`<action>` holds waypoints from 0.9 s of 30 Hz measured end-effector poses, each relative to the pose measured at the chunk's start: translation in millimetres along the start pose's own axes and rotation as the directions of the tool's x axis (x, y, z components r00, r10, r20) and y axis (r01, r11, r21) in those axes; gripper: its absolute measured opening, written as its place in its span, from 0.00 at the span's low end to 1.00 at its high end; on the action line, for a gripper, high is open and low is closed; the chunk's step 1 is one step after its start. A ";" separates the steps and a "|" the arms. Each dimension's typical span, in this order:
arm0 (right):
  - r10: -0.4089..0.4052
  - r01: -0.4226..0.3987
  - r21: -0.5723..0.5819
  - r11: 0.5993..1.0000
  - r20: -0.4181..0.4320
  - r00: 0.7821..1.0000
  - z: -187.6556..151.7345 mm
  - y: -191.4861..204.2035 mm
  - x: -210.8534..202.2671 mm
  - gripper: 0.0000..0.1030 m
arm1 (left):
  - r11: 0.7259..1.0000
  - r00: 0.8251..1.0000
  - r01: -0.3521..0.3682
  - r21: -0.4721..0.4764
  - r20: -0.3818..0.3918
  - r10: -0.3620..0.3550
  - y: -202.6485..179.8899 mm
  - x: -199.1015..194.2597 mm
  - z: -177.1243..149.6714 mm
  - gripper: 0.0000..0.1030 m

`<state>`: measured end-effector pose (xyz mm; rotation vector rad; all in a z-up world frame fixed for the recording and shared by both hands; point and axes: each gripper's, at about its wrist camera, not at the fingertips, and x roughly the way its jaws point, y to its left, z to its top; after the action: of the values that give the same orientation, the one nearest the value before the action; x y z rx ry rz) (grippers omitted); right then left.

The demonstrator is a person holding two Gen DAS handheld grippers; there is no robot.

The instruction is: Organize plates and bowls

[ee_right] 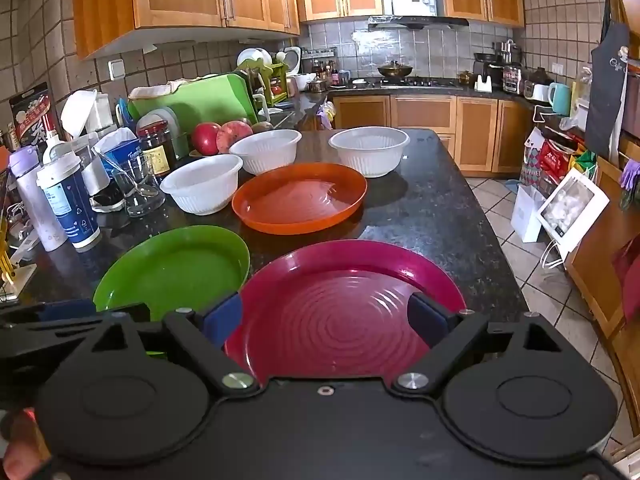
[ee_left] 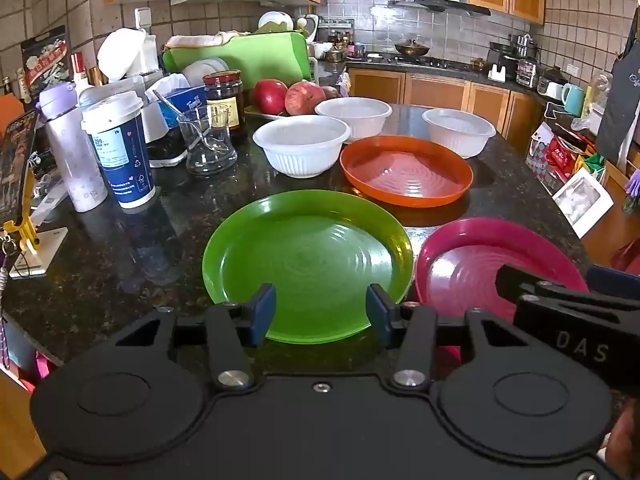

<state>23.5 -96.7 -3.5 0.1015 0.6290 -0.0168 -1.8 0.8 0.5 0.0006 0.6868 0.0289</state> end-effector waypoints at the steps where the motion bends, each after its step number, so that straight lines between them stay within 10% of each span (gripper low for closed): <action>1: 0.000 0.000 0.003 1.000 -0.006 1.000 2.0 0.5 1.1 0.91 | 1.000 1.000 -0.001 -0.001 0.000 0.001 0.4 0.1 -0.1 0.54; 27: 0.010 -0.010 0.002 1.000 -0.011 1.000 1.4 -0.2 2.2 0.91 | 1.000 1.000 -0.017 -0.002 0.000 0.017 1.7 -0.4 0.8 0.54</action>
<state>26.1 -97.0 -3.7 0.1065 0.6393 -0.0074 -1.6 2.4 1.4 0.0042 0.6871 0.0460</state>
